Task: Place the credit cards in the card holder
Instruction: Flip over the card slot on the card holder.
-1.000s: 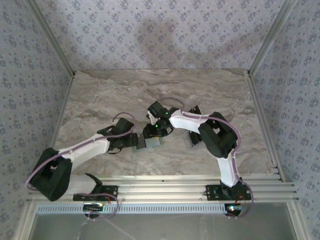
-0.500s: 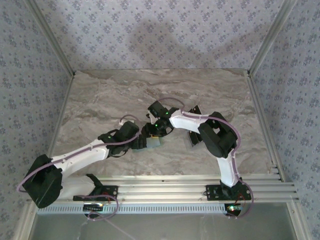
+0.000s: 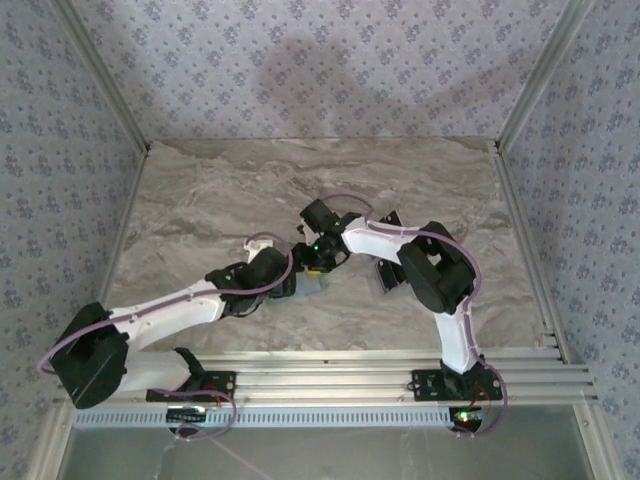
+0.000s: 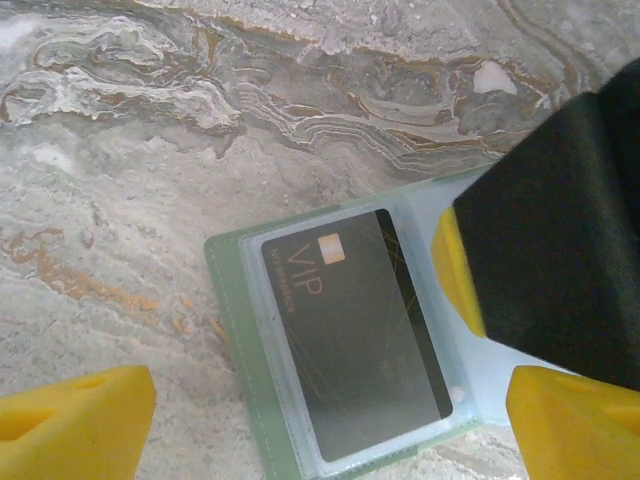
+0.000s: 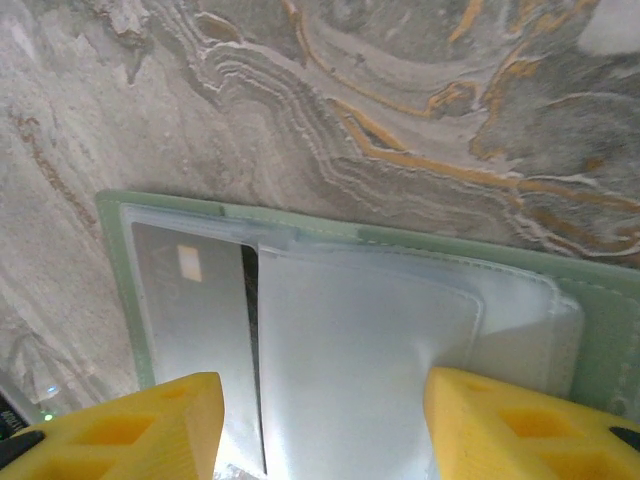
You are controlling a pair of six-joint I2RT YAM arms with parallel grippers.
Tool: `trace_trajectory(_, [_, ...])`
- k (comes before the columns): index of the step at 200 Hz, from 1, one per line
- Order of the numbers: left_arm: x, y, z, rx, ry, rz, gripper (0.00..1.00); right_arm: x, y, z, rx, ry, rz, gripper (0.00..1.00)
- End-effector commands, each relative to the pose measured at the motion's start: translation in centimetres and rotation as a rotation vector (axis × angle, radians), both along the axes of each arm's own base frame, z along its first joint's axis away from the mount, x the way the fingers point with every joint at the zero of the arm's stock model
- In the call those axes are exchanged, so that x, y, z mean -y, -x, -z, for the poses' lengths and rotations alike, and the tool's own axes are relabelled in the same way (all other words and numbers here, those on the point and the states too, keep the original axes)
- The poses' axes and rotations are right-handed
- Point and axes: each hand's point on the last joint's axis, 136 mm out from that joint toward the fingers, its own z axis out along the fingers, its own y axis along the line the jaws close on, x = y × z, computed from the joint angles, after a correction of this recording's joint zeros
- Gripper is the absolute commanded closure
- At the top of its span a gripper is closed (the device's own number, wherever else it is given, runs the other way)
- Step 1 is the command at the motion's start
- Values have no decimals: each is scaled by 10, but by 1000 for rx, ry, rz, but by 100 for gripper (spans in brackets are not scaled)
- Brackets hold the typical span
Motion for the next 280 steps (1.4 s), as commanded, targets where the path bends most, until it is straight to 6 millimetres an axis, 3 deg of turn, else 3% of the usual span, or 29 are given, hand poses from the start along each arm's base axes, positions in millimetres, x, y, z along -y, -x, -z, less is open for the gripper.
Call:
trace_trajectory(1, [-15,8,-5,43,20,-58,9,-5,16,8,-65,3,-10,42])
trace_trajectory(55, [11,20,2,26,125,86,9,-10,16,6,-82,-14,2,42])
trace_trajectory(123, [39,8,5,33,94,188,8,-14,16,6,-97,-20,3,42])
trace_trajectory(193, [35,-5,21,21,-4,147,8,-12,17,6,-101,-18,2,42])
trace_trajectory(280, [13,1,49,-30,-84,91,9,-9,10,-10,-76,-52,19,42])
